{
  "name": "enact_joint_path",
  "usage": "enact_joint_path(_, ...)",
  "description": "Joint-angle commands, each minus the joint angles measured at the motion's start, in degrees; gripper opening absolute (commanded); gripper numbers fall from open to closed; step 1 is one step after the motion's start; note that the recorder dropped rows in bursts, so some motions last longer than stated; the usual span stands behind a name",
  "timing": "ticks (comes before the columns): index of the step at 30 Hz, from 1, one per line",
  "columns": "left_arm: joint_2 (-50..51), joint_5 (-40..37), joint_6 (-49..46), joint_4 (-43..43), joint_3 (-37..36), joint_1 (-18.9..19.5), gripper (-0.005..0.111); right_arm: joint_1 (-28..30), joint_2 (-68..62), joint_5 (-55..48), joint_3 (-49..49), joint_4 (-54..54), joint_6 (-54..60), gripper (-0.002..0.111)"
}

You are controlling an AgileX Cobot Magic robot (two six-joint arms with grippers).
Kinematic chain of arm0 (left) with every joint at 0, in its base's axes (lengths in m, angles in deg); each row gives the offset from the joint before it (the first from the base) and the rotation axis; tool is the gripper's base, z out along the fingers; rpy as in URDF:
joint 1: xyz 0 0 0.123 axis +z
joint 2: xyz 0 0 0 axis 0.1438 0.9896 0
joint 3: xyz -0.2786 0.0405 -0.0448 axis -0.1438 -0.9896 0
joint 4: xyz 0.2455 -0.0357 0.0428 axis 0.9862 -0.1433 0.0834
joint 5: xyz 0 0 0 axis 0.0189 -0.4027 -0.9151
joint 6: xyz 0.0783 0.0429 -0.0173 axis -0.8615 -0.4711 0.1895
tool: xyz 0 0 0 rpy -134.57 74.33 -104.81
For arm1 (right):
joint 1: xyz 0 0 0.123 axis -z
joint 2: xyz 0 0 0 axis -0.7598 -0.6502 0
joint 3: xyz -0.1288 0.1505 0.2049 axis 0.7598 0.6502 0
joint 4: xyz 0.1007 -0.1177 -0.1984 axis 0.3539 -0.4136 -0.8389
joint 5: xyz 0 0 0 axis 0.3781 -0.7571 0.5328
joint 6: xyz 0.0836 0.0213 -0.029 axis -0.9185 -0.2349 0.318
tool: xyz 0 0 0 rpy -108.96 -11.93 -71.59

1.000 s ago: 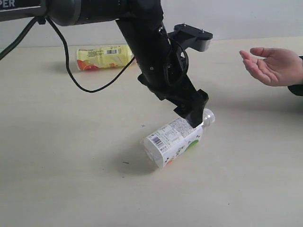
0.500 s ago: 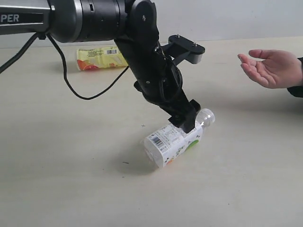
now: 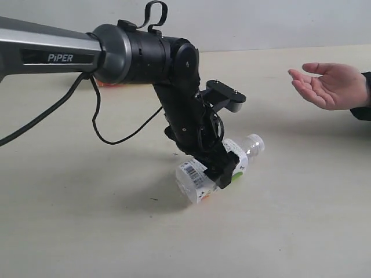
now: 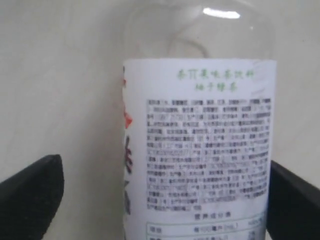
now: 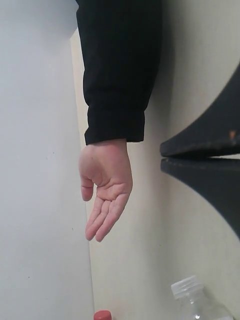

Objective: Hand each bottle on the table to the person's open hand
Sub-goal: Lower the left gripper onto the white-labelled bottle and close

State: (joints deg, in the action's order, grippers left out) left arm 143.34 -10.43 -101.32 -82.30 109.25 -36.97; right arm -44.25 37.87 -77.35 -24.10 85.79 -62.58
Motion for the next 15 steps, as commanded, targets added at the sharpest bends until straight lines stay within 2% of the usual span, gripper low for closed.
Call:
enact_joint_path(1,0.2,-0.3,-0.7,-1.0,-0.2,-0.2,0.060,-0.2,0.3,0.4,0.3,-0.1,0.0,0.000)
enact_joint_path(3,0.2,-0.4,-0.5,-2.1,-0.2,-0.2,0.006,-0.2,0.3,0.4,0.3,-0.1,0.0,0.000)
enact_joint_path(4,0.2,-0.4,-0.7,-2.1,-0.2,-0.2,0.002,-0.2,0.3,0.4,0.3,-0.1,0.0,0.000)
enact_joint_path(15,-2.0,1.1,-0.6,-4.0,-0.2,-0.2,0.002,-0.2,0.3,0.4,0.3,-0.1,0.0,0.000)
